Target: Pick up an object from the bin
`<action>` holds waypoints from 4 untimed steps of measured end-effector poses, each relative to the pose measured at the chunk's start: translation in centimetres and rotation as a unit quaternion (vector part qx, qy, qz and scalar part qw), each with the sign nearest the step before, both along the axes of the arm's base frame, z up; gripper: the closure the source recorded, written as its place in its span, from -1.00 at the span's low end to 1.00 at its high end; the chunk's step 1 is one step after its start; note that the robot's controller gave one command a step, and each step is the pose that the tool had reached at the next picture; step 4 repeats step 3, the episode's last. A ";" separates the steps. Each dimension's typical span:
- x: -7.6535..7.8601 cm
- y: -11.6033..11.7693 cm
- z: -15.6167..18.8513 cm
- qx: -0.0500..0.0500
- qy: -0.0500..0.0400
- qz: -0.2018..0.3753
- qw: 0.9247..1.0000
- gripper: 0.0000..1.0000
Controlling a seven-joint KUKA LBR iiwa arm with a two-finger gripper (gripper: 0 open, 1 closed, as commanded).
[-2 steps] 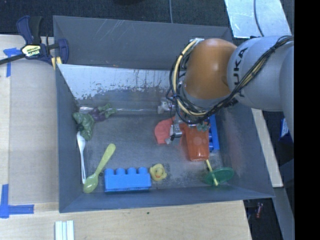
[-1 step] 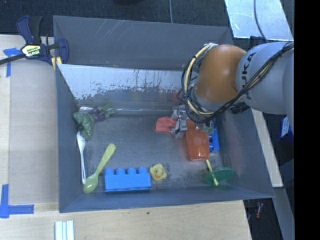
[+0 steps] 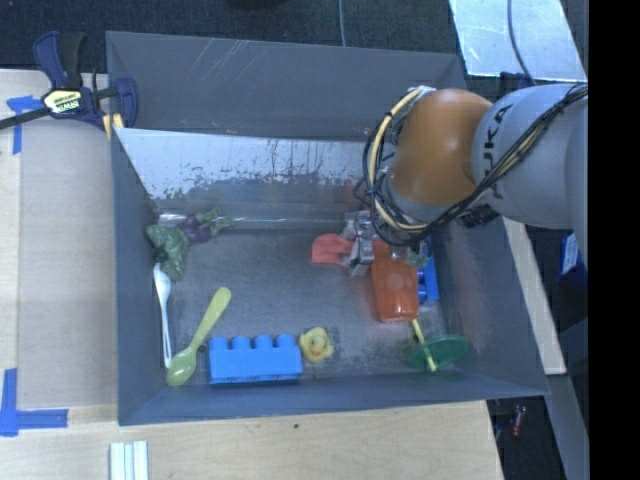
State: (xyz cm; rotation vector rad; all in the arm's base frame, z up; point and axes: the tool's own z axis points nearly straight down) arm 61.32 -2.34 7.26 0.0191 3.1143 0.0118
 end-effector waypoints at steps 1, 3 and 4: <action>-0.6 0.9 6.5 -0.001 0.002 0.045 0.999 1.00; -0.3 2.1 20.2 -0.002 0.001 0.064 0.998 1.00; -0.3 2.1 20.2 -0.002 0.001 0.064 0.998 1.00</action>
Offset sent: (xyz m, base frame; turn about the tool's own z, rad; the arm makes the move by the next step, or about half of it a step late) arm -0.0084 0.0429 0.2411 -0.1350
